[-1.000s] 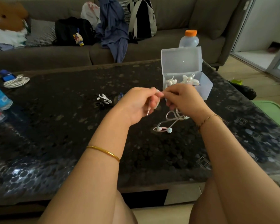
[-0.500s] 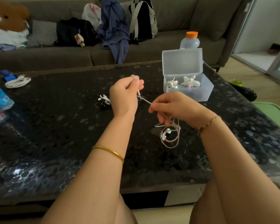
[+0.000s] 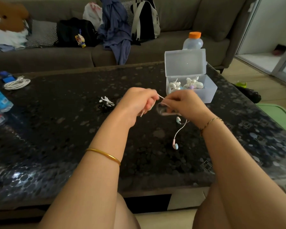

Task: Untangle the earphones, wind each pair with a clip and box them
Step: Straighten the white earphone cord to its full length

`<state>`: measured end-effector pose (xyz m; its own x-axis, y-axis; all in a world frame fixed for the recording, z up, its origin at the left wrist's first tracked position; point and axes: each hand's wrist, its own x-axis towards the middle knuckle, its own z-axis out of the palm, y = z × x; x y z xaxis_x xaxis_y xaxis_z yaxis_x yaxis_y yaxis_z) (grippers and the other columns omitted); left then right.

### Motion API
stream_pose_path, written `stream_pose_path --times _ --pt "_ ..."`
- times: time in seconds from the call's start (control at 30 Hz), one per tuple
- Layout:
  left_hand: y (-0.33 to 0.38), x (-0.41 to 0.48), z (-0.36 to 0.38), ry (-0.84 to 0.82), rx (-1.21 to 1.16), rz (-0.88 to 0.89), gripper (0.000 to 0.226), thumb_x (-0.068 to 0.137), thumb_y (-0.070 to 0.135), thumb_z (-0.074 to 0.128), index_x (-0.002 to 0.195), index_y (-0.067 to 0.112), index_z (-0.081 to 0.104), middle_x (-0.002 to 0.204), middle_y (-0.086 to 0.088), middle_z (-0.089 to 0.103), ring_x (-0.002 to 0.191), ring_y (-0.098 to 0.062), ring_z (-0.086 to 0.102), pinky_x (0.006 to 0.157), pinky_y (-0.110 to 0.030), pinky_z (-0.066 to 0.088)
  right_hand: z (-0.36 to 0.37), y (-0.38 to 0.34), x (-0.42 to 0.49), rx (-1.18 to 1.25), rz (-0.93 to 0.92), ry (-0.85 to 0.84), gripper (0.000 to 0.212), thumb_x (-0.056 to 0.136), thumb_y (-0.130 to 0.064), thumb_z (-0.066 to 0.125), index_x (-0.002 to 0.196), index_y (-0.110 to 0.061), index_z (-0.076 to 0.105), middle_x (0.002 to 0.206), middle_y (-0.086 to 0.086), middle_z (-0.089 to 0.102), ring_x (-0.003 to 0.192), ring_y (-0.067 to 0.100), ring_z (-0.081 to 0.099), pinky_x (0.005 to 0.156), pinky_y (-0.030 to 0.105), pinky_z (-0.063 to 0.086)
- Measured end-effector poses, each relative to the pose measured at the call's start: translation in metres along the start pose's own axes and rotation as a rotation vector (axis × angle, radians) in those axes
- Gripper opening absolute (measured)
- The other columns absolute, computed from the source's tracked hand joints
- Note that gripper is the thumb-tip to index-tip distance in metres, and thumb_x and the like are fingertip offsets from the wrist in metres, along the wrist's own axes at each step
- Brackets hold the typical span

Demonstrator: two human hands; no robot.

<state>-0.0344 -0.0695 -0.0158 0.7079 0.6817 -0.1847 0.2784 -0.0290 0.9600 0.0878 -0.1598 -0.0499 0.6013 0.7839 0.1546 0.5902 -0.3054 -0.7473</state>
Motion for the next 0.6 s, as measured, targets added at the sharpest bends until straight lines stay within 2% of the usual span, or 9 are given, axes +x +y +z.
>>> stream_pose_path --times 0.07,0.13,0.2,0.27,0.4,0.47,0.53,0.57,0.6 --pt "0.002 0.001 -0.006 -0.016 -0.344 -0.099 0.022 0.094 0.017 0.051 0.073 0.014 0.058 0.054 0.006 0.042 0.051 -0.006 0.037 0.060 -0.023 0.031 -0.001 0.000 -0.001 0.204 0.147 -0.151 0.016 0.090 -0.016 0.060 0.094 -0.003 0.068 0.078 0.008 0.070 0.059 0.004 0.065 0.052 0.007 0.047" --pt "0.001 0.002 -0.009 -0.001 -0.523 -0.149 0.025 0.096 0.021 0.050 0.072 0.017 0.056 0.055 0.008 0.042 0.049 -0.005 0.038 0.065 -0.025 0.033 -0.002 -0.002 -0.003 0.324 0.229 -0.281 0.015 0.090 -0.013 0.061 0.096 0.000 0.067 0.083 0.014 0.072 0.063 0.010 0.068 0.054 0.013 0.051" --pt "0.001 0.002 -0.011 0.050 -0.592 -0.159 0.025 0.095 0.022 0.051 0.071 0.017 0.056 0.053 0.008 0.042 0.048 -0.005 0.038 0.066 -0.026 0.034 -0.003 -0.001 -0.004 0.091 0.202 -0.361 0.012 0.087 -0.008 0.063 0.098 -0.007 0.068 0.087 0.008 0.070 0.070 0.009 0.064 0.059 0.016 0.052" --pt "0.003 0.002 -0.011 0.134 -0.547 -0.121 0.025 0.094 0.022 0.051 0.071 0.017 0.057 0.051 0.008 0.043 0.049 -0.005 0.038 0.065 -0.026 0.034 -0.006 -0.001 -0.004 -0.184 0.138 -0.376 0.026 0.086 0.002 0.057 0.103 -0.015 0.066 0.089 0.001 0.063 0.073 0.007 0.057 0.063 0.016 0.047" --pt "0.005 0.002 -0.010 0.252 -0.361 -0.050 0.025 0.093 0.022 0.053 0.070 0.016 0.062 0.051 0.006 0.047 0.051 -0.006 0.040 0.060 -0.025 0.037 -0.012 0.003 -0.005 -0.332 0.142 -0.410 0.034 0.089 0.002 0.049 0.115 -0.016 0.062 0.098 0.003 0.061 0.084 0.014 0.053 0.071 0.021 0.044" --pt "0.006 0.001 -0.008 0.257 -0.324 -0.027 0.026 0.092 0.021 0.052 0.069 0.016 0.061 0.049 0.007 0.046 0.050 -0.006 0.040 0.057 -0.024 0.036 -0.011 0.006 -0.004 -0.351 0.172 -0.359 0.038 0.091 0.003 0.046 0.124 -0.012 0.059 0.112 0.008 0.061 0.095 0.019 0.054 0.082 0.027 0.044" --pt "0.007 0.001 -0.007 0.250 -0.303 -0.014 0.027 0.093 0.020 0.051 0.067 0.015 0.060 0.049 0.007 0.045 0.049 -0.006 0.038 0.056 -0.024 0.035 -0.012 0.006 -0.002 -0.204 0.229 -0.161 0.046 0.092 0.007 0.040 0.131 -0.012 0.053 0.128 0.011 0.055 0.114 0.024 0.052 0.093 0.030 0.044" --pt "0.007 0.001 -0.007 0.244 -0.289 -0.010 0.028 0.093 0.019 0.051 0.067 0.015 0.060 0.049 0.006 0.045 0.049 -0.007 0.038 0.055 -0.024 0.035 -0.014 0.006 -0.001 -0.097 0.243 -0.042 0.048 0.092 0.009 0.038 0.132 -0.013 0.052 0.134 0.010 0.051 0.121 0.024 0.049 0.092 0.027 0.045" --pt "0.007 0.000 -0.007 0.232 -0.275 -0.005 0.028 0.093 0.019 0.050 0.067 0.015 0.060 0.050 0.006 0.045 0.049 -0.007 0.038 0.055 -0.024 0.034 -0.015 0.005 -0.001 0.011 0.237 0.056 0.049 0.092 0.009 0.037 0.131 -0.015 0.054 0.133 0.007 0.052 0.120 0.021 0.049 0.083 0.022 0.048"
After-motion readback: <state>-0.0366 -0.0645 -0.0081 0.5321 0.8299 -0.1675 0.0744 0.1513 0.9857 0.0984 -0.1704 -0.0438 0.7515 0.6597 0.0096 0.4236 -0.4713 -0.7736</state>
